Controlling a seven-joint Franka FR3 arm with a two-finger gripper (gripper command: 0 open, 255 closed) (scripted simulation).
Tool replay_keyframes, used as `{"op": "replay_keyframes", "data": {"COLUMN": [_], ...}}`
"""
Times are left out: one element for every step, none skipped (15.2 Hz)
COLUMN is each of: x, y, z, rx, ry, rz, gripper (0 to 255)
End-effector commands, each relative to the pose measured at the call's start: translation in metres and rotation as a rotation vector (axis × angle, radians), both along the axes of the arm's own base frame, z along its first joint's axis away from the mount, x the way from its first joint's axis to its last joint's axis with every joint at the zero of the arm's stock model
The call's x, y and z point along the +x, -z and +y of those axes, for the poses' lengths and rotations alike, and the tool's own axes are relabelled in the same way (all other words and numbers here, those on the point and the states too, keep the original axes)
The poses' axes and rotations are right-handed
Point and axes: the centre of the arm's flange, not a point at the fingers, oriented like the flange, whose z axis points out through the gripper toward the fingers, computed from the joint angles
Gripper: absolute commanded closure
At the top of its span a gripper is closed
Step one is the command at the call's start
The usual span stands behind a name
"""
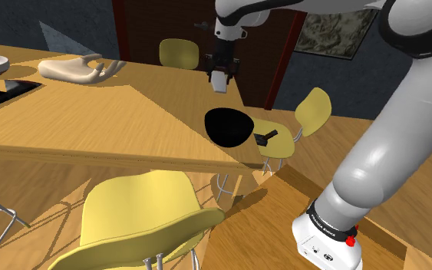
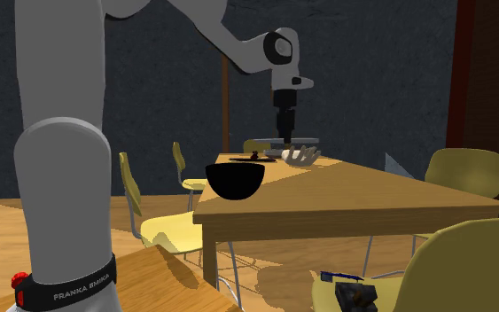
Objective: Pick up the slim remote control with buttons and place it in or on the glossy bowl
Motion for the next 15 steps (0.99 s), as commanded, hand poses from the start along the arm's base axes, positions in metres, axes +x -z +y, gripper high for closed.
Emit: {"op": "replay_keyframes", "data": {"x": [-0.025, -0.037, -0.049, -0.061, -0.072, -0.084, -0.096, -0.108, -0.12, -0.132, -0.144, -0.158, -0.158, -0.158, -0.158], "y": [-0.001, -0.001, -0.001, -0.001, -0.002, -0.002, -0.002, -0.002, -0.002, -0.002, -0.002, -0.003, 0.003, 0.008, 0.013], "z": [0.01, 0.016, 0.022, 0.027, 0.033, 0.039, 0.045, 0.051, 0.056, 0.062, 0.068, 0.075, 0.075, 0.075, 0.075], "rx": [-0.001, -0.001, -0.001, -0.001, -0.001, -0.001, -0.001, -0.001, -0.001, -0.001, -0.001, -0.001, -0.001, -0.001, -0.001], "ry": [0.001, 0.001, 0.001, 0.001, 0.001, 0.001, 0.001, 0.001, 0.001, 0.001, 0.001, 0.001, 0.001, 0.001, 0.001], "rz": [0.0, 0.0, 0.0, 0.0, 0.0, 0.0, 0.0, 0.0, 0.0, 0.0, 0.0, 0.0, 0.0, 0.0, 0.0], "gripper": [255, 255, 255, 255, 255, 255, 255, 255, 255, 255, 255, 255, 255, 255, 255]}}
